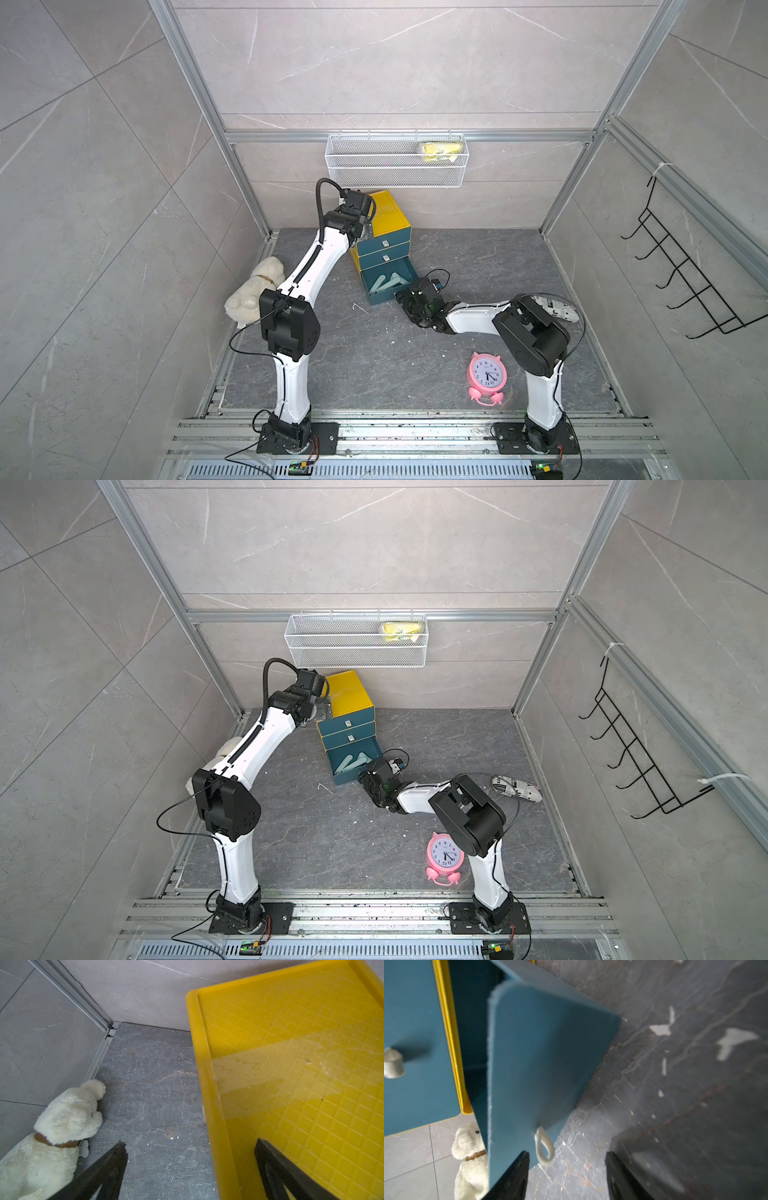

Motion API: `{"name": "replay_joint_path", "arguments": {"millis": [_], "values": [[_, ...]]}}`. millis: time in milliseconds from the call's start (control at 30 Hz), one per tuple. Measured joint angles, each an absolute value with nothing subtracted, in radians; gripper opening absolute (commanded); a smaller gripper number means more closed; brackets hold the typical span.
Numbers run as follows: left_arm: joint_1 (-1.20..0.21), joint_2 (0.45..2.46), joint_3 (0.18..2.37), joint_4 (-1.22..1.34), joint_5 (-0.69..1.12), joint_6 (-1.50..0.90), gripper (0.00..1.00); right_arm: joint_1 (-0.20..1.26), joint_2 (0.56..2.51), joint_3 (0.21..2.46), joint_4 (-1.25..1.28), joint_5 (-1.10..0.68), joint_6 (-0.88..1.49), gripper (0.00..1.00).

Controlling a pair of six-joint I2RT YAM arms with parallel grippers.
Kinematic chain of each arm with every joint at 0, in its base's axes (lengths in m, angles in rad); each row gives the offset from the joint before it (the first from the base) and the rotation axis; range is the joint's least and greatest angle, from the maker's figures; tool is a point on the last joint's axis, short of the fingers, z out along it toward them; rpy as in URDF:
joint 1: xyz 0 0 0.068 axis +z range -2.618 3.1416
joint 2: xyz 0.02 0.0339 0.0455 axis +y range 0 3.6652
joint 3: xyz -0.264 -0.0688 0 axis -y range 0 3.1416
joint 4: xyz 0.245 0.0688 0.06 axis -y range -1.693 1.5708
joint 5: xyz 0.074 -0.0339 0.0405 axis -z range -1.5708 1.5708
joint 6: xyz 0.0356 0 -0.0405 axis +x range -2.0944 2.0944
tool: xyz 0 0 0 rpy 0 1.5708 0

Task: Place the fruit knives into the drawer by color
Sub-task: Close the drawer in the storage box.

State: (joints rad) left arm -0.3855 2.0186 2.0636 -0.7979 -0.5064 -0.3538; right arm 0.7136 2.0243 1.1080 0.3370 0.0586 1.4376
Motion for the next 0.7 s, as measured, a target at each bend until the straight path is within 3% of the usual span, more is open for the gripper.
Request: {"name": "replay_joint_path", "arguments": {"millis": [700], "values": [[-0.385, 1.995, 1.982, -0.69, -0.506, -0.354, 0.99, 0.7, 2.314, 1.414, 0.528, 0.081, 1.725, 0.64]]}}
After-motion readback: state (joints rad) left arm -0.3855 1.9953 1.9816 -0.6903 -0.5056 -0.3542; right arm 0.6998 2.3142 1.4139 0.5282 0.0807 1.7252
